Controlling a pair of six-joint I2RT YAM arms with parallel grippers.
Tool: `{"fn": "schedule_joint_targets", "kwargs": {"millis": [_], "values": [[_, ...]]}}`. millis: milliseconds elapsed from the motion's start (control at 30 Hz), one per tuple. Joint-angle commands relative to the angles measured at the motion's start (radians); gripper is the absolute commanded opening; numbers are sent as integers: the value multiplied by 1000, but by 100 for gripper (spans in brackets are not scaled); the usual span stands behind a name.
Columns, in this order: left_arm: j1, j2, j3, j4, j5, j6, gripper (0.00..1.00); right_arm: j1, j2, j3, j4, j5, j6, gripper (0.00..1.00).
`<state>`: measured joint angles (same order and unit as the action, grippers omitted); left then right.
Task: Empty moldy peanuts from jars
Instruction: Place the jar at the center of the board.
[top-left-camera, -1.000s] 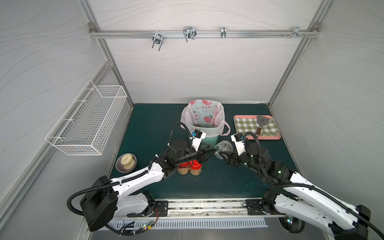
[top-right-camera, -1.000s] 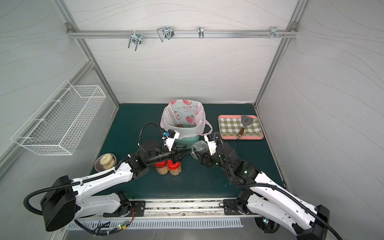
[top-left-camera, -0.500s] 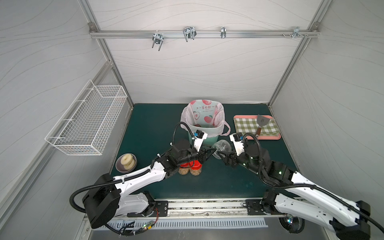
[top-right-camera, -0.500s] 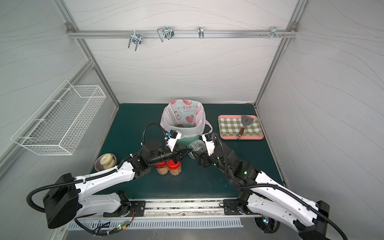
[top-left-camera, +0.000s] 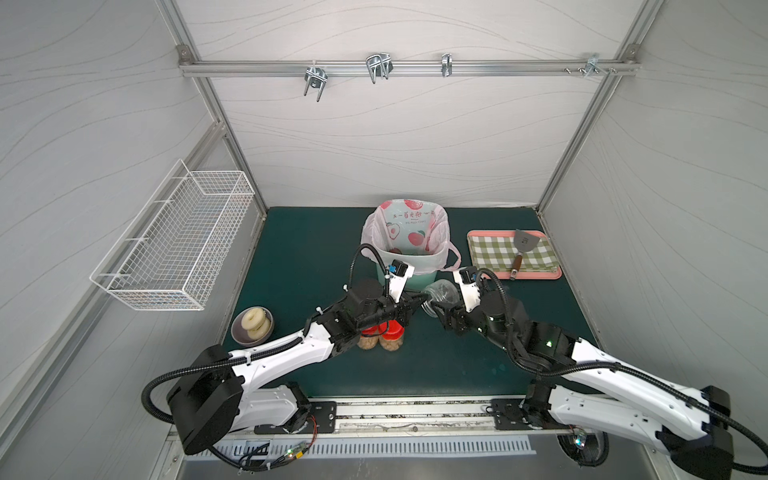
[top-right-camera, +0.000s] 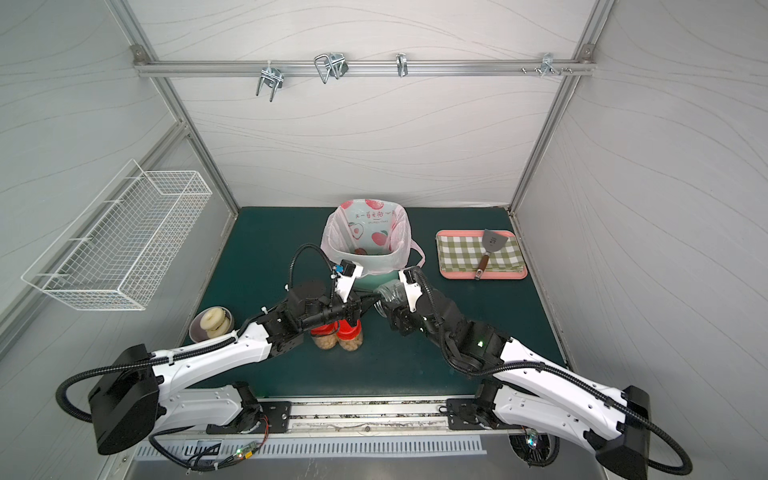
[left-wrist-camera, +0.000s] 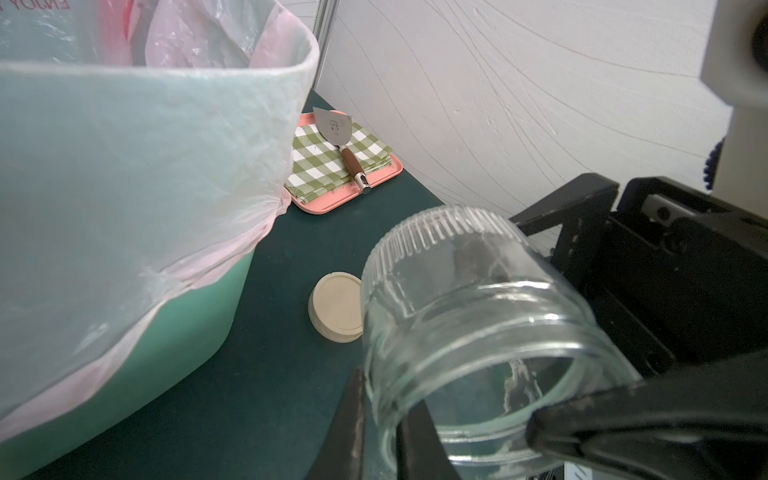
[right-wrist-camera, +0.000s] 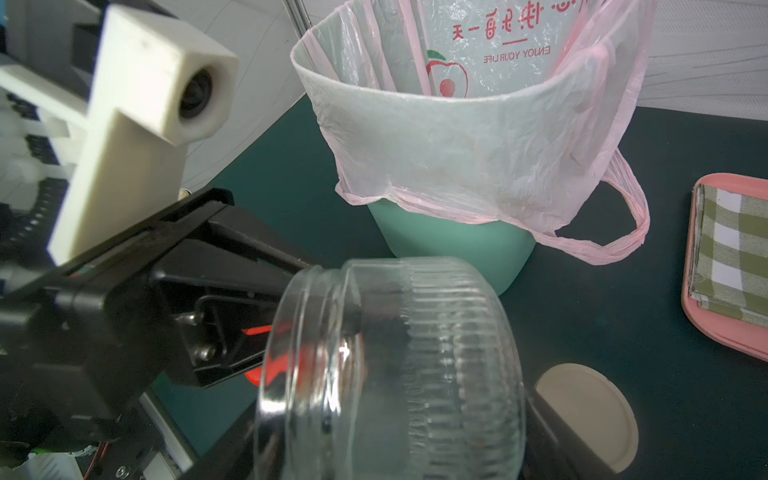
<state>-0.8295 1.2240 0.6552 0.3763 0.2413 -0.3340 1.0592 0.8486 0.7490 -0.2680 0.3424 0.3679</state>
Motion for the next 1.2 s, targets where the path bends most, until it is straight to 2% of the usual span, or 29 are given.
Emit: {"fn": "schedule_joint_targets", "kwargs": {"millis": [0,33,133,233,467,733,900,1167], "values": [[-5,-14,43,8,3,15,0,13,-33,19,78,-31,11,47],[-4,-20,41,5,-2,16,0,12,-39,15,81,-35,12,58],[-4,-34,38,-6,-17,21,0,13,-54,15,77,-36,12,83],[-5,-44,37,-21,-28,27,0,13,-63,14,66,-37,11,99],[-4,-63,24,-44,-70,47,0,11,-84,-14,63,-23,2,99],[-3,-61,35,-84,-100,73,0,-7,-157,-57,42,76,-52,99],[-4,-54,49,-122,-114,85,0,-88,-211,-111,43,70,-67,99],[-5,-56,126,-322,-151,156,0,-219,-341,-249,82,90,-57,99]]}}
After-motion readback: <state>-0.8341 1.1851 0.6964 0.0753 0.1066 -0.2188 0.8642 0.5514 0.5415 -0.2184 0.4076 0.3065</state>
